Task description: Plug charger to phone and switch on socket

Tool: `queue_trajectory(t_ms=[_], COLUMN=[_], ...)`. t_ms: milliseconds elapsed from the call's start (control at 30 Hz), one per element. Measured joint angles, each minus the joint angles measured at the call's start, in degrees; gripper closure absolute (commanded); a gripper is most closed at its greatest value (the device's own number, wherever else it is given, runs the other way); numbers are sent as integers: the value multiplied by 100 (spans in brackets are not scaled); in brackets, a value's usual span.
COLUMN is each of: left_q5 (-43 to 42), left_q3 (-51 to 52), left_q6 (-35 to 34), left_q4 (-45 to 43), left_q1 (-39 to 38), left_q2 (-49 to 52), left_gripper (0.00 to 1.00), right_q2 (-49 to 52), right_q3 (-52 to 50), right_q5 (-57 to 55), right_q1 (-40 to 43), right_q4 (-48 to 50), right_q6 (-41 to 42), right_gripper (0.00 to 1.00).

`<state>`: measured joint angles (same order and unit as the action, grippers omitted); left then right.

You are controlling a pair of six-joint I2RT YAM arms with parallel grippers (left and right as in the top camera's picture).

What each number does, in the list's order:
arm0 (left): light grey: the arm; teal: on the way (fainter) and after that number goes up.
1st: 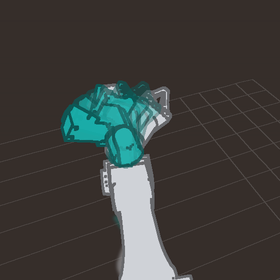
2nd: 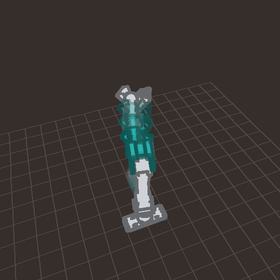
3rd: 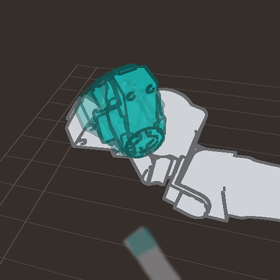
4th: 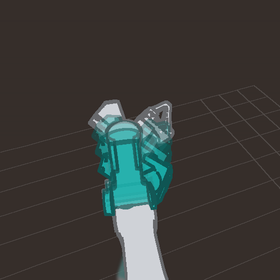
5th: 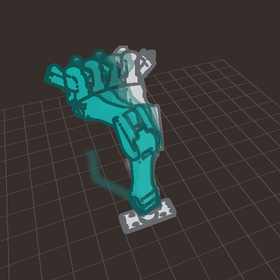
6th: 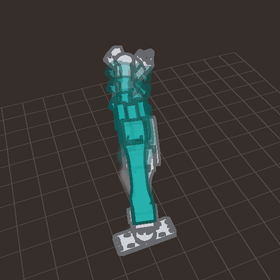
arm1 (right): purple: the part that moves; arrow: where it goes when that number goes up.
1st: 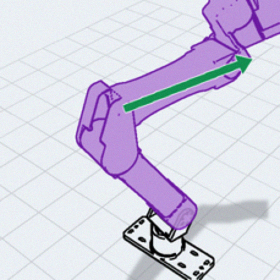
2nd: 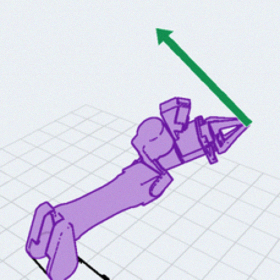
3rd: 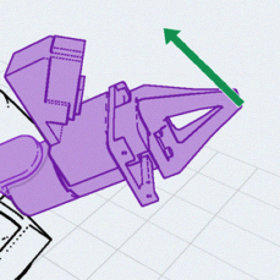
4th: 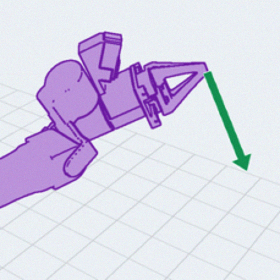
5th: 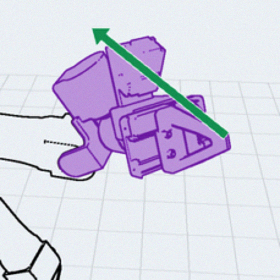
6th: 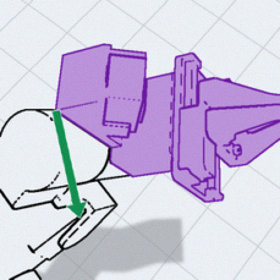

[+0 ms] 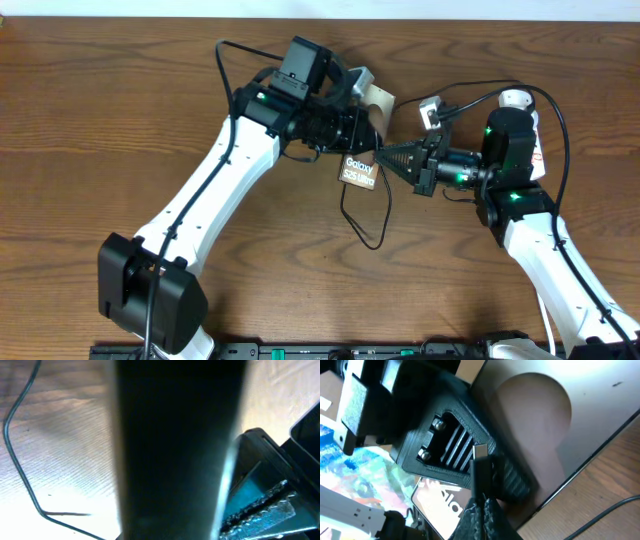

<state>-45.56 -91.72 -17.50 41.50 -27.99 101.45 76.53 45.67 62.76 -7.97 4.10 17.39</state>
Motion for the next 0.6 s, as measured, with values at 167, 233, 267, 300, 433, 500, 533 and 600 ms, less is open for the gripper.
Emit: queue_trajectory(t_ms=[167,233,267,300,433,500,533,600], left_q5=[22,28,42,46,48,48,48,33], left_q3=[0,0,0,0,0,0,0,0], left_q6=[0,0,0,0,0,0,0,0], left_q4=[-2,-2,-4,-4,-11,-24,-48,-116], left_q1=[-24,-31,-33,-35,-35,-37,-37,-42], left_q2=[0,2,2,0,2,2,2,2], left_gripper=[92,93,93,93,93,93,93,93], right_q2=[-4,-4,-4,-4,-4,-4,-4,-7], right_q3=[0,0,0,0,0,0,0,0], right_q5=[0,-2,-2,-2,-2,-2,0,9], right_q1=[2,2,2,2,2,2,0,2], right_q4=[2,0,0,0,0,0,4,4], right_q6=[101,136,149,153,170,170,173,188], right_gripper=[99,99,99,99,99,94,93,95])
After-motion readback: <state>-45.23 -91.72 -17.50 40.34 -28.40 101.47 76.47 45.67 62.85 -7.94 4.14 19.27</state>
